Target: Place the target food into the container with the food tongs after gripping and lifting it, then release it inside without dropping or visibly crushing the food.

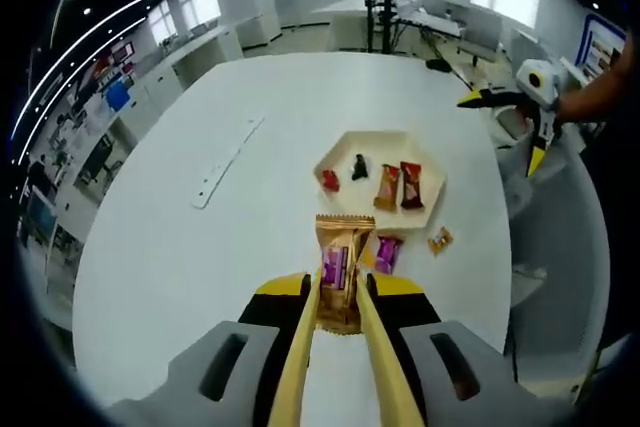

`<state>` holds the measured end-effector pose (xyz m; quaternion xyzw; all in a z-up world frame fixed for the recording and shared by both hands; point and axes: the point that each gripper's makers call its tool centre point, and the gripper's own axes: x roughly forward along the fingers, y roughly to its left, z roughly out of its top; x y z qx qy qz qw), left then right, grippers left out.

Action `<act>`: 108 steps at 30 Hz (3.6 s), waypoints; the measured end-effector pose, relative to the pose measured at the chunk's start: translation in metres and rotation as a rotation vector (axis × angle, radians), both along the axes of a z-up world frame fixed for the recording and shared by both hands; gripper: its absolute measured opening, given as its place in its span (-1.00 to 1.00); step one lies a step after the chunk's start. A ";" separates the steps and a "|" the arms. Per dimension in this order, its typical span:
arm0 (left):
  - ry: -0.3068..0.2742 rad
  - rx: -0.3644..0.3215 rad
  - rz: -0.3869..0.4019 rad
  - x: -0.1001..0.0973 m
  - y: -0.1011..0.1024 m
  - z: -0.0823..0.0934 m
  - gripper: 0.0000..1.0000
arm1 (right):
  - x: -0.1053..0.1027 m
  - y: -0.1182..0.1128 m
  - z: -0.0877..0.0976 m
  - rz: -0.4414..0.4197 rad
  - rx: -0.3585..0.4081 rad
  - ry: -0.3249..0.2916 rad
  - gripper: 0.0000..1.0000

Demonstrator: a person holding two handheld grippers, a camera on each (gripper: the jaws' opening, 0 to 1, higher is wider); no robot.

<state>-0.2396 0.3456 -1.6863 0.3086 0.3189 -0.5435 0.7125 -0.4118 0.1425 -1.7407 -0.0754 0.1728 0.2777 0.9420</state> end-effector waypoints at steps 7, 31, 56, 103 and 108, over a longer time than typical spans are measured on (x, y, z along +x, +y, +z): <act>0.000 -0.013 -0.023 -0.003 -0.022 0.002 -0.63 | 0.000 -0.003 -0.001 -0.012 0.003 0.014 0.99; 0.003 -0.036 -0.084 -0.003 -0.121 0.000 -0.64 | 0.002 -0.007 0.004 -0.053 0.063 0.020 0.99; -0.008 -0.055 -0.139 0.003 -0.174 -0.012 -0.53 | 0.003 -0.010 0.008 -0.076 0.082 0.016 0.99; 0.004 -0.247 0.019 -0.027 -0.111 -0.008 -0.48 | 0.001 -0.005 0.003 -0.049 0.062 0.040 0.99; -0.002 -0.264 0.046 -0.036 -0.100 -0.013 -0.48 | 0.000 -0.004 0.002 -0.044 0.061 0.042 0.99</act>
